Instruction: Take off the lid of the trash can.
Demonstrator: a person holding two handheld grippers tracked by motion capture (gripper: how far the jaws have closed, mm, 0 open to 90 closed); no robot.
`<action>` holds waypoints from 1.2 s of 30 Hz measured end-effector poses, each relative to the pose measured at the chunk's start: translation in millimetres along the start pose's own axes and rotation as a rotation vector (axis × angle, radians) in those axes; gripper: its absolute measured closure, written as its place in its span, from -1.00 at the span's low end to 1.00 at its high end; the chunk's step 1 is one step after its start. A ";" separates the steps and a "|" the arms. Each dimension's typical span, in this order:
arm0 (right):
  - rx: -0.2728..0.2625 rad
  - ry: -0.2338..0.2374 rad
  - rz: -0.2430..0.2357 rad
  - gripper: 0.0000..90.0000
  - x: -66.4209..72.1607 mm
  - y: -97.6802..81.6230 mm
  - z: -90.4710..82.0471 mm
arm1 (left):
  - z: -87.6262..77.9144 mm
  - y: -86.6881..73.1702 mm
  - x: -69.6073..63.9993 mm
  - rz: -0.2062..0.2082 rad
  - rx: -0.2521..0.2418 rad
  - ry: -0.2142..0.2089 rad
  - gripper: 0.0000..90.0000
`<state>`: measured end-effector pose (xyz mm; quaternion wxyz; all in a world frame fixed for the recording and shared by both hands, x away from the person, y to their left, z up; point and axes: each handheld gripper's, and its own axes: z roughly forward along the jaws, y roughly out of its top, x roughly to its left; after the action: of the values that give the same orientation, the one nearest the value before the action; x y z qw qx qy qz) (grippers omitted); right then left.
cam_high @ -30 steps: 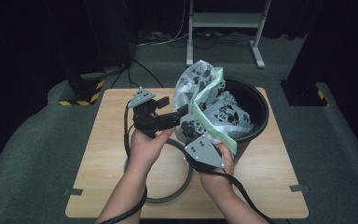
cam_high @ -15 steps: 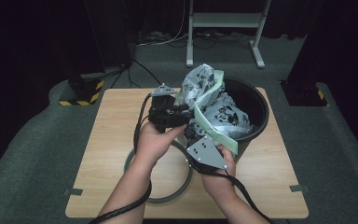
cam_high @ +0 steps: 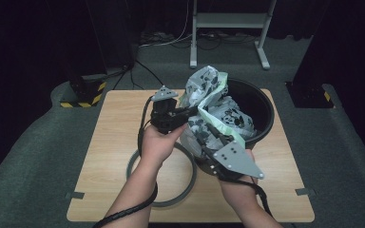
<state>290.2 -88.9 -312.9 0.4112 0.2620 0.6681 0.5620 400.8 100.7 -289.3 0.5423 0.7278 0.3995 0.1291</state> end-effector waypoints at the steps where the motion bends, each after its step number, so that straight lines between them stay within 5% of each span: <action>1: -0.001 -0.005 0.004 0.35 -6.2 1.6 -4.3 | 0.2 -2.2 0.3 -0.008 -0.023 0.008 0.95; 15: 0.051 -0.151 0.108 0.14 -101.4 -16.3 -57.8 | -0.4 -7.6 -1.7 -0.008 -0.121 0.039 0.96; 25: 0.152 -0.204 0.145 0.01 -123.8 -66.4 -74.1 | -2.4 -7.0 -4.2 -0.016 -0.197 0.037 0.96; 36: 0.302 -0.203 0.174 -0.36 -134.3 -137.7 -60.4 | -5.3 -0.6 -16.8 0.011 -0.259 0.037 0.96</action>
<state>325.1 -262.1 -409.9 0.3824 0.4326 0.6748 0.4597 386.3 92.2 -283.7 0.6236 0.6513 0.3853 0.1960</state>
